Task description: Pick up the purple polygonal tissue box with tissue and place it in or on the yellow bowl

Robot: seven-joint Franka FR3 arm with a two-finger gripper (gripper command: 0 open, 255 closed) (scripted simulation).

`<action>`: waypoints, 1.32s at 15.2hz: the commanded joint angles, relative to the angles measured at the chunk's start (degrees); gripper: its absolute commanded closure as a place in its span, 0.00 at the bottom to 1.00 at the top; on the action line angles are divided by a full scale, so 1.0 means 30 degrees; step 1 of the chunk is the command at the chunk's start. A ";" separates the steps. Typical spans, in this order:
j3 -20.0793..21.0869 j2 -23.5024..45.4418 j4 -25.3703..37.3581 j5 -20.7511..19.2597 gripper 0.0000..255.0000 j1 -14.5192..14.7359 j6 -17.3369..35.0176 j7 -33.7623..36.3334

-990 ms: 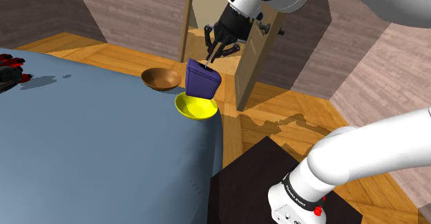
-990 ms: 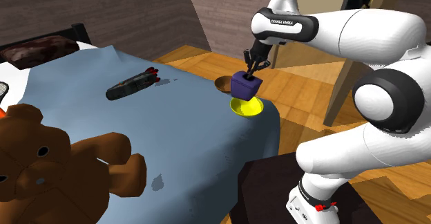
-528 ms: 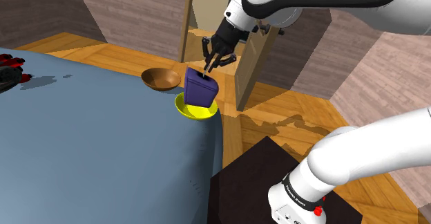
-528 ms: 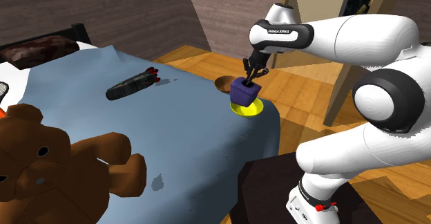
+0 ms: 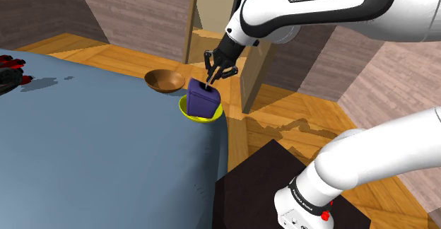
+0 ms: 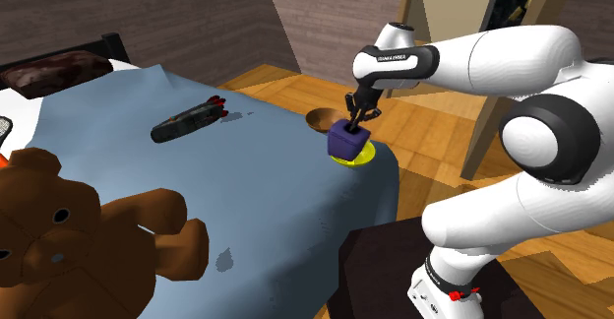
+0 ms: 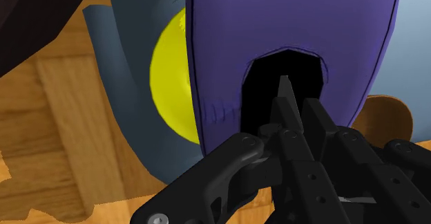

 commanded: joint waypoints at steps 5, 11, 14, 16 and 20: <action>0.0144 0.0267 -0.0702 0.0194 1.00 0.0083 0.1040 -0.0160; 0.0143 0.0266 -0.0705 0.0195 0.00 0.0085 0.1043 -0.0160; 0.0141 0.0268 -0.0702 0.0194 0.00 0.0083 0.1041 -0.0163; 0.0141 0.0268 -0.0703 0.0194 0.00 0.0083 0.1041 -0.0163; -0.0495 -0.1098 0.0528 -0.0137 0.00 -0.0077 -0.1619 -0.0088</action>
